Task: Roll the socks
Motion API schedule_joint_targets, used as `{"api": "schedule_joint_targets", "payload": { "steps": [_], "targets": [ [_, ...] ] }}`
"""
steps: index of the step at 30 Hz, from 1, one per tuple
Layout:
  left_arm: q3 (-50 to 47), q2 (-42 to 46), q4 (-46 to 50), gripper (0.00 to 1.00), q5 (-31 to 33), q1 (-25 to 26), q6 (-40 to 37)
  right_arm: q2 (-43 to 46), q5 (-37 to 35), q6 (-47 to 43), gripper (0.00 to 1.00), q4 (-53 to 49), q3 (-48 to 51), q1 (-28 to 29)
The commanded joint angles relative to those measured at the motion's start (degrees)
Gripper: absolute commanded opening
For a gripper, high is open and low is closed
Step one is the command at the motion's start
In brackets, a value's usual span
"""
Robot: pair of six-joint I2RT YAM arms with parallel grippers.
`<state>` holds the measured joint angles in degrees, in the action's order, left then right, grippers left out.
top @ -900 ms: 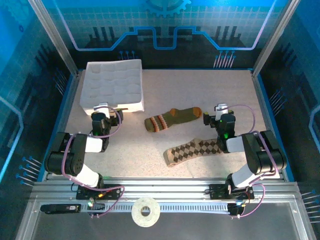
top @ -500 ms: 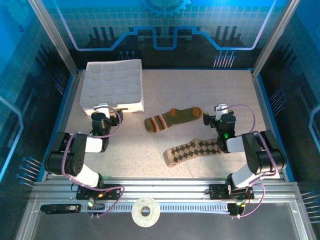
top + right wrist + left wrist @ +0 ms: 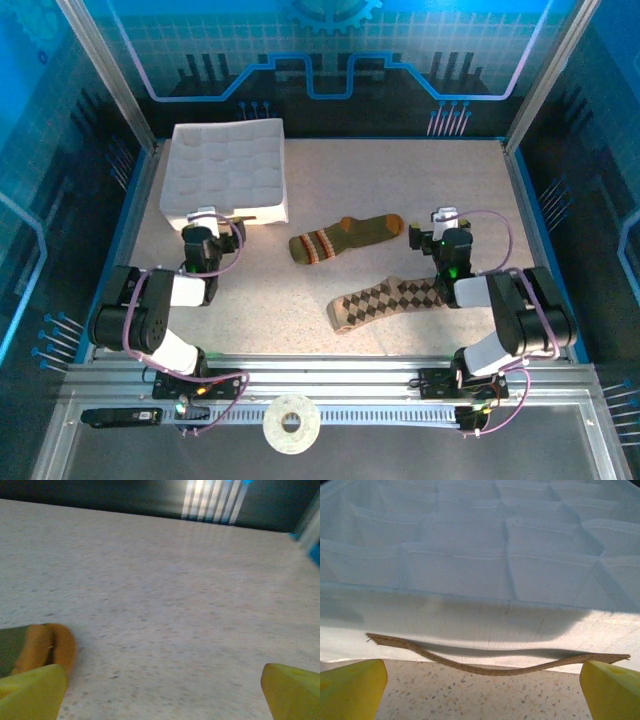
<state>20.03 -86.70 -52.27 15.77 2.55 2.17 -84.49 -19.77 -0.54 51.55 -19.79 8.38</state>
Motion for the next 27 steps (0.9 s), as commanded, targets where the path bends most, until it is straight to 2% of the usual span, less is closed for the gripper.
{"api": "schedule_joint_targets", "payload": {
  "steps": [1,2,3,4,5,6,7,8,9,10,11,12,13,14,16,18,21,27],
  "targets": [
    [1.25,10.87,7.34,0.99,11.22,5.26,-4.12,12.7,-15.56,-5.92,1.0,-6.16,-2.82,8.1],
    [3.83,13.94,13.33,0.99,15.08,6.68,-1.93,16.63,-16.07,-6.32,1.0,-10.77,-5.77,10.43],
    [8.3,17.05,22.88,0.99,18.42,7.34,4.48,20.96,-16.26,-2.13,1.0,-19.72,-10.35,12.4],
    [14.66,19.46,37.94,0.99,21.44,7.56,14.82,24.32,-13.72,6.91,1.0,-34.57,-16.39,12.54],
    [21.58,20.34,53.35,0.99,19.84,6.8,25.99,26.13,-8.64,16.36,1.0,-47.32,-22.01,11.24],
    [29.12,20.24,68.58,0.99,15.74,5.76,35.31,26.73,-2.32,23.77,1.0,-55.33,-26.08,8.94],
    [33.71,19.15,78.47,0.99,15.06,5.47,47.34,26.29,0.62,33.62,1.0,-57.27,-26.55,6.18],
    [34.15,18.12,77.98,0.99,10.4,4.43,51.32,25.62,7.53,40.14,1.0,-57.53,-26.12,2.66],
    [33.12,17.18,72.05,0.99,-2.07,2.32,50.26,24.33,17.27,43.14,1.0,-55.14,-25.48,-0.82],
    [33.11,15.94,69.68,0.99,-8.74,2.13,51.81,22.65,20.25,43.27,1.0,-55.99,-26.63,-1.19],
    [34.44,14.8,70.83,0.99,-10.0,3.96,53.29,21.12,17.72,41.94,1.0,-60.8,-29.7,1.03],
    [36.54,13.22,72.69,0.95,-10.03,7.17,53.06,18.92,11.76,39.05,1.0,-66.75,-34.39,4.98],
    [38.9,11.33,73.97,0.88,-11.23,10.52,51.42,16.1,7.44,36.2,0.95,-71.77,-38.21,8.93],
    [41.15,9.46,75.6,0.81,-12.39,13.54,49.81,13.51,6.36,34.72,0.89,-75.15,-41.13,11.16],
    [45.77,4.71,78.66,0.67,-13.3,20.11,47.09,7.69,9.84,34.38,0.73,-79.53,-45.37,13.42],
    [49.59,-0.75,80.25,0.6,-14.19,24.96,44.82,2.84,15.19,36.17,0.64,-79.78,-46.29,14.21],
    [57.46,-10.59,84.14,0.46,-14.88,28.7,42.57,-5.24,24.71,38.71,0.5,-77.75,-47.91,13.77],
    [70.73,-27.13,92.06,0.34,-10.56,30.81,36.76,-17.8,28.47,39.38,0.48,-78.33,-54.41,13.24]
  ]
}}
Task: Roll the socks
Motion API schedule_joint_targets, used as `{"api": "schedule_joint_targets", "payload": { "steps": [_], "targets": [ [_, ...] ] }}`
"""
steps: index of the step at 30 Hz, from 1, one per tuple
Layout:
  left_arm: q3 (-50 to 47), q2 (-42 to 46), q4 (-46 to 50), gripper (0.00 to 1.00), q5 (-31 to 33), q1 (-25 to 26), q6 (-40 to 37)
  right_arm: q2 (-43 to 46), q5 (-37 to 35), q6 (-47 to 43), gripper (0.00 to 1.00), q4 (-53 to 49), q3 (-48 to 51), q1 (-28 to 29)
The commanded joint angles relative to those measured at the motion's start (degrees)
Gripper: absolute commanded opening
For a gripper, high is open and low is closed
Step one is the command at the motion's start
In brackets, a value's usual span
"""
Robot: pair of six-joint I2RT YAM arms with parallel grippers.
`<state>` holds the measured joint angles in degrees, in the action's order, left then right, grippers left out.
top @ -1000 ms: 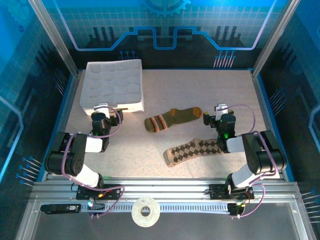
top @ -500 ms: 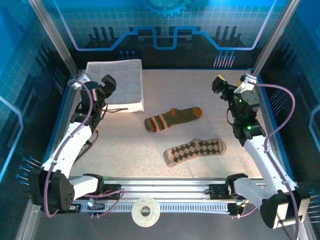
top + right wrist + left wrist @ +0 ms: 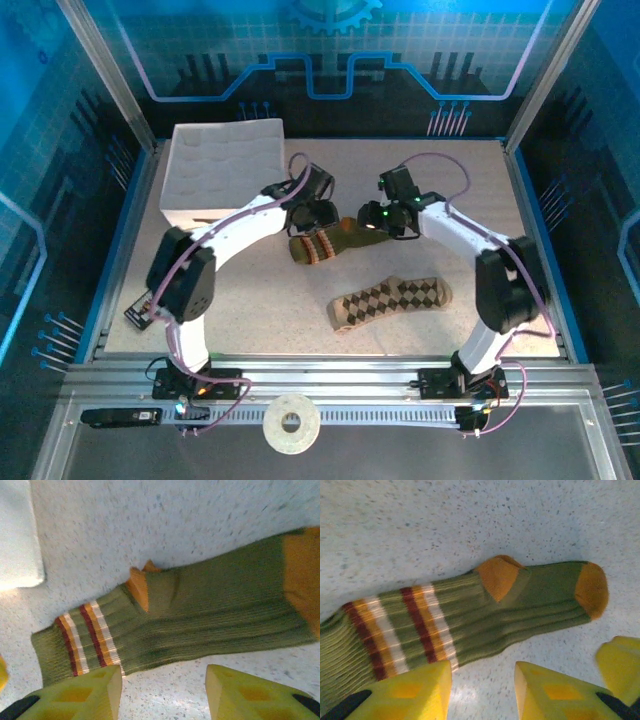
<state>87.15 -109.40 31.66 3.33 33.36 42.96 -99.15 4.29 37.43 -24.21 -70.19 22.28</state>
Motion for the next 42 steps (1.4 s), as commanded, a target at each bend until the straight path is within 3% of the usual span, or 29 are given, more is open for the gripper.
{"api": "schedule_joint_targets", "payload": {
  "steps": [1,5,11,18,23,28,32,35,38,42],
  "targets": [
    [4.36,-6.06,9.01,0.32,2.36,0.03,-4.5,-4.83,4.7,1.49,0.48,-3.08,-4.82,-0.86],
    [1.21,-8.09,10.22,0.28,2.9,-0.02,-4.11,-11.32,6.3,2.27,0.5,-4.19,-6.64,-1.68],
    [-14.96,-0.43,5.64,0.28,2.2,0.06,-0.71,-18.54,9.3,-1.71,0.54,-7.0,-10.84,0.43],
    [-32.97,11.76,0.24,0.28,-2.67,0.03,10.79,-25.03,10.68,-7.52,0.57,-12.9,-19.31,6.01],
    [-45.2,19.65,-10.6,0.28,-11.42,1.01,23.68,-27.41,14.25,-11.7,0.61,-14.65,-22.62,8.59],
    [-48.2,28.96,-11.07,0.29,-12.27,1.83,30.45,-19.08,12.26,-20.78,0.71,-13.57,-20.89,11.33],
    [-47.59,37.6,-8.16,0.32,-11.72,0.5,32.86,-5.52,8.43,-25.26,0.77,-6.67,-12.13,12.08],
    [-46.46,42.43,-2.9,0.33,-11.65,-3.45,31.76,3.89,5.99,-27.52,0.78,0.0,-2.98,13.24],
    [-46.8,44.5,0.17,0.33,-14.45,-10.4,28.27,10.98,0.97,-31.22,0.77,6.58,7.3,18.86],
    [-45.67,39.88,0.76,0.32,-20.04,-17.89,21.23,12.95,-7.76,-35.63,0.75,10.94,14.72,32.08]
  ]
}}
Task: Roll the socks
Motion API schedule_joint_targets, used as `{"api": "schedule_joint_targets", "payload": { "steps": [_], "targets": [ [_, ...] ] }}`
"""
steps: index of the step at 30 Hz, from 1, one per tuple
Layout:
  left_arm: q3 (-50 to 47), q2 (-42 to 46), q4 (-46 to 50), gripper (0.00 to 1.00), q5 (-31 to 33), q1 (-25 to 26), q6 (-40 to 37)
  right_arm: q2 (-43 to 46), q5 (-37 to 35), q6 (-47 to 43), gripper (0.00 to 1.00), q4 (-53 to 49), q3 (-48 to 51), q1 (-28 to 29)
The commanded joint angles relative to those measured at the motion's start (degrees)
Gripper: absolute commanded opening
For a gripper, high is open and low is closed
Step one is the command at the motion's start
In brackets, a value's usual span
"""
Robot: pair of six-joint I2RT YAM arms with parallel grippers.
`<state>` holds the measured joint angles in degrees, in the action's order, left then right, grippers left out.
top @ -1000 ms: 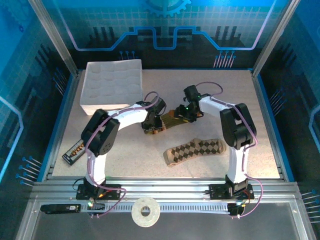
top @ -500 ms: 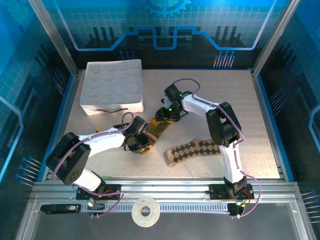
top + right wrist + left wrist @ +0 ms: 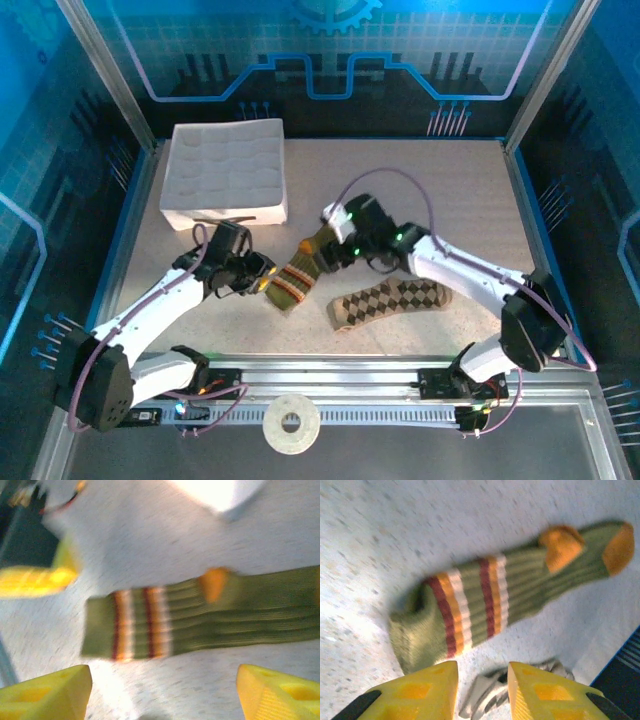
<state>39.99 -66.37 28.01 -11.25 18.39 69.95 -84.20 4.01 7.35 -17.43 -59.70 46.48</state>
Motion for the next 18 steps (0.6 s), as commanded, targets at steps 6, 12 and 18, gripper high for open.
{"api": "schedule_joint_targets", "payload": {
  "steps": [6,12,18],
  "targets": [
    [6.46,-12.84,7.69,0.3,-4.72,-3.88,-13.32,-11.57,-17.61,-8.76,0.73,4.12,-0.82,20.27],
    [4.51,-10.93,8.8,0.32,-2.45,-5.75,-12.74,-21.89,-24.62,-9.42,0.73,3.96,-7.04,21.7],
    [3.09,-6.8,11.57,0.33,-2.53,-9.77,-14.11,-27.63,-24.49,-11.4,0.7,3.69,-11.94,21.69]
  ]
}}
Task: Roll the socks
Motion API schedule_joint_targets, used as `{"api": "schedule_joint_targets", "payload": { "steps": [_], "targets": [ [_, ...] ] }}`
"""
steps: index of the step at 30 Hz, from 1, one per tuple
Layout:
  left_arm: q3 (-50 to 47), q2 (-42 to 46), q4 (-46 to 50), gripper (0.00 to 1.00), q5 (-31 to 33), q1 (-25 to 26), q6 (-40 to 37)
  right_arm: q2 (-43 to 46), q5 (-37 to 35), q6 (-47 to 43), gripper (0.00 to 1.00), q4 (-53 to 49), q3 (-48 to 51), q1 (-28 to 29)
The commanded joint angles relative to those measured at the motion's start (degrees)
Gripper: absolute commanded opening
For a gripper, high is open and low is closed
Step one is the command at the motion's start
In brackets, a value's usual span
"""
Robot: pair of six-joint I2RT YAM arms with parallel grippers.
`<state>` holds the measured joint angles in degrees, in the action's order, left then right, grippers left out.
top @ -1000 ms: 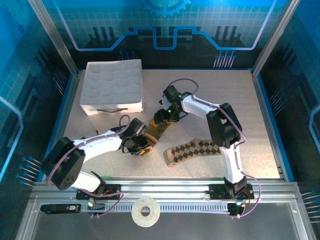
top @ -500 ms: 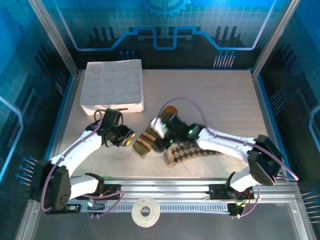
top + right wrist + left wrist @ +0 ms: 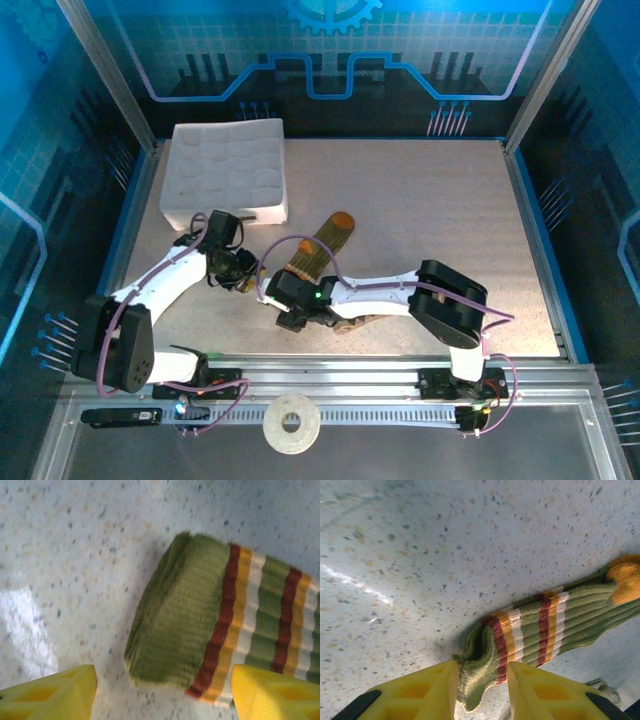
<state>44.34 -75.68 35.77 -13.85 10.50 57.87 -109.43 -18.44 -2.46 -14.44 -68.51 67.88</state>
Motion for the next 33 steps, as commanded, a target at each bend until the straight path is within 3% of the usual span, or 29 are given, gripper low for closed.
{"api": "schedule_joint_targets", "payload": {
  "steps": [1,4,7,12,15,19,26,33],
  "targets": [
    [-1.41,3.15,4.35,0.33,0.11,-2.47,-2.21,-3.44,-2.19,-1.56,0.68,0.2,-3.93,0.31],
    [-1.89,5.65,5.79,0.33,0.14,-4.34,-2.41,-6.39,-3.25,-1.02,0.59,-1.39,-6.35,0.28],
    [-2.19,7.53,6.88,0.33,-0.22,-5.31,-2.41,-7.55,-3.12,-0.22,0.42,-2.65,-7.44,0.15],
    [-2.79,9.99,8.52,0.33,-0.64,-5.4,-2.5,-4.52,-0.43,0.24,0.15,-2.95,-5.88,0.15],
    [-3.75,11.62,9.12,0.33,-1.3,-5.4,-2.15,-0.97,3.49,0.39,0.06,-3.16,-4.17,0.11],
    [-5.1,13.35,9.41,0.33,-3.06,-5.31,-1.97,2.65,12.82,2.05,0.0,-5.29,-2.72,-1.16],
    [-6.58,14.21,9.76,0.34,-6.05,-4.34,-1.83,4.54,33.66,7.32,0.0,-6.89,-0.13,-7.69],
    [-6.88,13.76,6.39,0.34,-7.33,1.08,3.1,-0.25,41.78,10.14,0.0,-10.07,-1.9,-13.73]
  ]
}}
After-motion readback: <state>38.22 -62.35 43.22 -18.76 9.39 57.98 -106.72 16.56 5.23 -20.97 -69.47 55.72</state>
